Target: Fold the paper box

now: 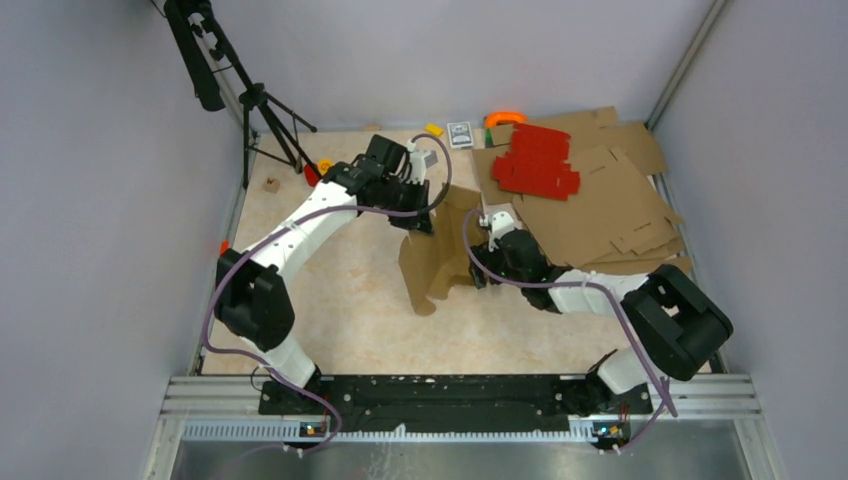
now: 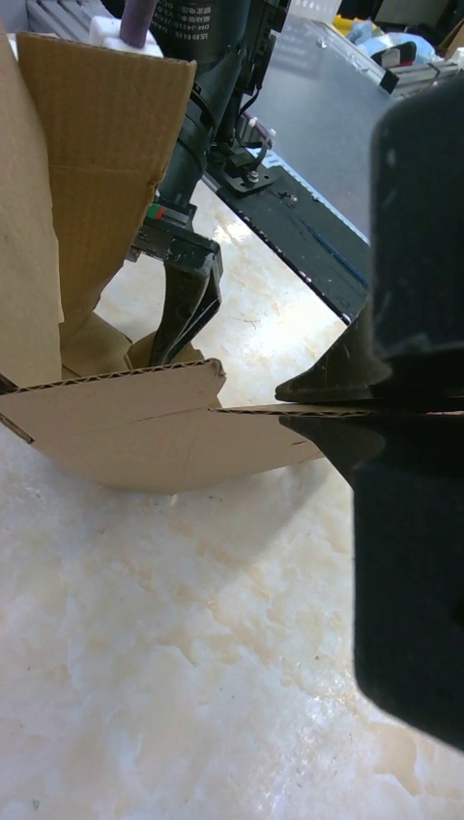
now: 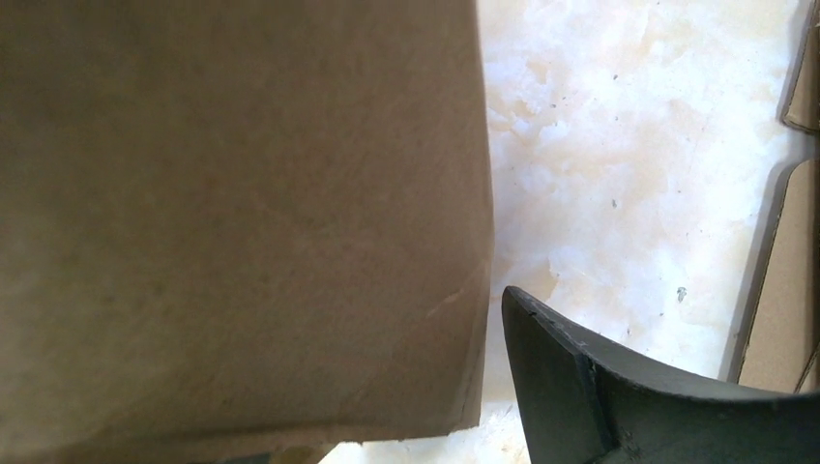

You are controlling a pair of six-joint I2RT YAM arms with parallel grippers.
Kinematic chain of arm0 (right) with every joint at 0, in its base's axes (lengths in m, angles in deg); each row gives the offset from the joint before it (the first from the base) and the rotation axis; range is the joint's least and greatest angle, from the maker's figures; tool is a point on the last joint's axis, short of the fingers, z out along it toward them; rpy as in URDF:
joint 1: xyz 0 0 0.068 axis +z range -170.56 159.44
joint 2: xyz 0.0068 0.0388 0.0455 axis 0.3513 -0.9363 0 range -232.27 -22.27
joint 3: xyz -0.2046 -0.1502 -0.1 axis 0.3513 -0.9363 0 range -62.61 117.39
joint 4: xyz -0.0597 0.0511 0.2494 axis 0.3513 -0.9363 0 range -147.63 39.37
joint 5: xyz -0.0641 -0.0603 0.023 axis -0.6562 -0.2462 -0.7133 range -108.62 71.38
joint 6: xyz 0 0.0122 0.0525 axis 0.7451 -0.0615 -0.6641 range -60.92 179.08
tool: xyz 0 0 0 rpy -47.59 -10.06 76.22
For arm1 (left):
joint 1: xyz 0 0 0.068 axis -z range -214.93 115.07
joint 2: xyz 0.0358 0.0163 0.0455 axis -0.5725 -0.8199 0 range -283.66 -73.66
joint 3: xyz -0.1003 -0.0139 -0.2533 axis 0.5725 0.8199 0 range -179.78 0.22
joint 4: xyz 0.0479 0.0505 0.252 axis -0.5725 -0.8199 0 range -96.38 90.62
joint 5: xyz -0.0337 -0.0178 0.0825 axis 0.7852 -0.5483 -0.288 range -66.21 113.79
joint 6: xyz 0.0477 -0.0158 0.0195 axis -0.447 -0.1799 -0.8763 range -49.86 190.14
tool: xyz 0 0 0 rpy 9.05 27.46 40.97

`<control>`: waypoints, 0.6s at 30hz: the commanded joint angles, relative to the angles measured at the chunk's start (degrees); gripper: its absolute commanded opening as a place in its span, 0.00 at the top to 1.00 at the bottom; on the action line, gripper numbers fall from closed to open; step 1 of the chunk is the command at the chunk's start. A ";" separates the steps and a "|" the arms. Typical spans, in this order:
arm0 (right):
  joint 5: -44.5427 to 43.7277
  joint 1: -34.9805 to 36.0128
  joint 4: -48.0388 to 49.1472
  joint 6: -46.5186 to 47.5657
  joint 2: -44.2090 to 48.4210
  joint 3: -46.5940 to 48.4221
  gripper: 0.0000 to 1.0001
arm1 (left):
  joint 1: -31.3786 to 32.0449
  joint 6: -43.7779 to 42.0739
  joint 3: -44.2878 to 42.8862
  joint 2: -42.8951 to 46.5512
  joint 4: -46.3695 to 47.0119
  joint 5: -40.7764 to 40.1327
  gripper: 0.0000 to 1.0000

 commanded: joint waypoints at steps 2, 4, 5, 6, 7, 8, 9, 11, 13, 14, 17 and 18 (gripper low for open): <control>3.95 1.79 -1.58 -0.73 2.73 -2.88 0.24 | 0.44 2.05 -0.22 2.96 4.89 5.52 0.97; 3.69 2.19 -2.05 -1.59 2.67 -3.32 0.25 | 0.42 2.17 2.01 3.44 5.78 4.24 0.96; 3.75 2.29 -2.80 -2.35 2.56 -3.25 0.25 | 0.45 2.19 3.03 3.78 6.15 3.01 0.96; 3.69 2.43 -3.49 -3.21 2.54 -3.11 0.25 | 0.41 2.15 3.84 4.13 6.39 1.90 0.96; 3.90 2.75 -3.95 -3.87 2.68 -3.20 0.25 | 0.43 2.04 4.50 4.47 6.50 0.73 0.96; 3.77 3.19 -4.10 -4.33 2.96 -3.52 0.25 | 0.45 1.95 5.03 4.69 6.47 -0.43 0.96; 3.20 3.76 -4.17 -4.78 3.28 -3.96 0.25 | 0.53 1.81 5.37 4.93 6.34 -1.69 0.96; 1.60 4.66 -4.50 -5.62 3.62 -4.76 0.22 | 0.80 1.75 6.27 5.72 6.75 -3.32 0.91; 0.98 5.01 -5.03 -6.77 3.46 -5.03 0.22 | 1.46 1.55 7.03 6.45 7.18 -5.22 0.87; 1.13 5.16 -5.09 -6.99 3.21 -5.14 0.22 | 1.81 1.45 7.21 6.70 7.20 -6.06 0.84; -0.50 6.28 -5.16 -7.67 2.16 -5.10 0.21 | 2.66 0.92 7.69 7.27 6.90 -7.86 0.70; -1.70 6.43 -5.65 -8.07 1.61 -4.73 0.22 | 2.80 0.69 7.94 7.49 6.86 -8.09 0.65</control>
